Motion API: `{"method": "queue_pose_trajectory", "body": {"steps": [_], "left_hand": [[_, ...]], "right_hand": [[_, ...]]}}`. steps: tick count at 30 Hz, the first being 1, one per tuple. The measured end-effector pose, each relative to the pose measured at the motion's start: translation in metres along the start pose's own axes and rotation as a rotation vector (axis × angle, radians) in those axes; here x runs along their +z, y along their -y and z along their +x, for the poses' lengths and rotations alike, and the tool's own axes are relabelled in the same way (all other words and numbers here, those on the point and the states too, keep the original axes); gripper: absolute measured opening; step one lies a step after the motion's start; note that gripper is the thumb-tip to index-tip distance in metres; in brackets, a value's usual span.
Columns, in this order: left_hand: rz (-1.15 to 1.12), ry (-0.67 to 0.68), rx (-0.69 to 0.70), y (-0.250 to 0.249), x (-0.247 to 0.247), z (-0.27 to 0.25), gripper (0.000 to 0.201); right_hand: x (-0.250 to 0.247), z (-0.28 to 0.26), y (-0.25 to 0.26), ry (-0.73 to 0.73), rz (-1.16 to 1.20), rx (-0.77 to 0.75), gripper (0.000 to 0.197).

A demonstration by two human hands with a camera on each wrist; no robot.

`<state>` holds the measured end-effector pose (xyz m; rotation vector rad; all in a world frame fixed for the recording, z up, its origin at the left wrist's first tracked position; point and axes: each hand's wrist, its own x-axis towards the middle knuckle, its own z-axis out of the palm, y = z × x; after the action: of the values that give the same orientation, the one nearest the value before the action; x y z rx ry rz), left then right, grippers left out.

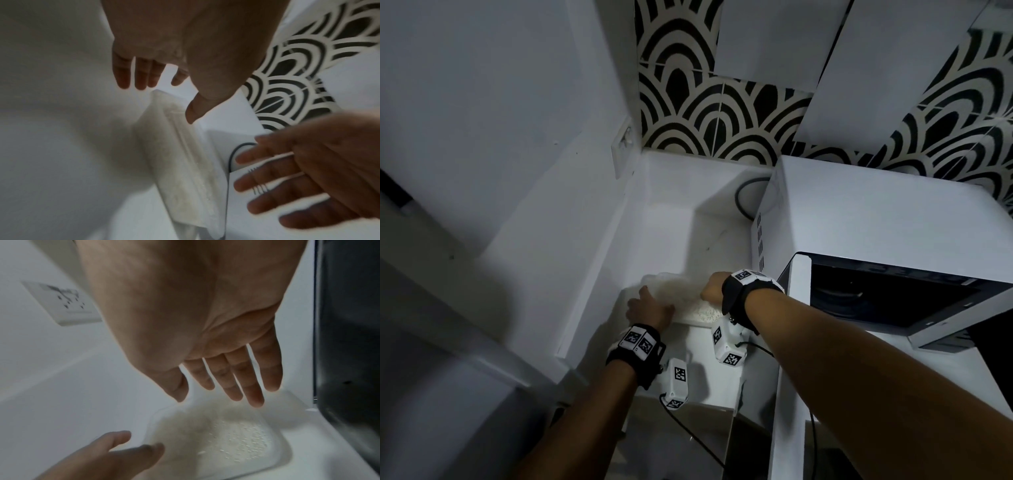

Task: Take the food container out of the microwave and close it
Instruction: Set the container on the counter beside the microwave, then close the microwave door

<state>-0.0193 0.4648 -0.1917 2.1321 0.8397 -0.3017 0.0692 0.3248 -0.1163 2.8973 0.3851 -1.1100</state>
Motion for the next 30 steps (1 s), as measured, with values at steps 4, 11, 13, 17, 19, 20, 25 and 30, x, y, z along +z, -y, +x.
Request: {"method": "queue_pose_trajectory", "body": {"steps": [4, 11, 13, 17, 19, 20, 25, 30], "left_hand": [[-0.004, -0.142, 0.171, -0.023, -0.02, -0.024, 0.071], [-0.219, -0.02, 0.527, -0.056, -0.053, -0.094, 0.042], [-0.265, 0.015, 0.6, -0.063, -0.061, -0.124, 0.036], [-0.247, 0.153, 0.691, -0.066, -0.07, -0.182, 0.032], [-0.216, 0.216, 0.703, -0.06, -0.069, -0.21, 0.044], [-0.181, 0.228, 0.707, -0.055, -0.066, -0.223, 0.048], [0.023, 0.202, 0.689, -0.031, -0.055, -0.297, 0.052], [0.533, 0.263, 0.434, -0.018, -0.036, -0.348, 0.076]], "right_hand": [[-0.022, -0.029, 0.015, -0.087, 0.123, -0.073, 0.027], [-0.071, -0.114, 0.01, -0.279, 0.21, -0.322, 0.043], [-0.078, -0.138, -0.005, -0.339, 0.237, -0.378, 0.043], [-0.077, -0.181, -0.048, -0.446, 0.243, -0.406, 0.044], [-0.071, -0.192, -0.078, -0.479, 0.242, -0.378, 0.044], [-0.066, -0.195, -0.094, -0.491, 0.232, -0.353, 0.046], [-0.037, -0.196, -0.156, -0.539, 0.078, -0.266, 0.055], [-0.039, -0.198, -0.211, -0.615, -0.035, -0.042, 0.072]]}}
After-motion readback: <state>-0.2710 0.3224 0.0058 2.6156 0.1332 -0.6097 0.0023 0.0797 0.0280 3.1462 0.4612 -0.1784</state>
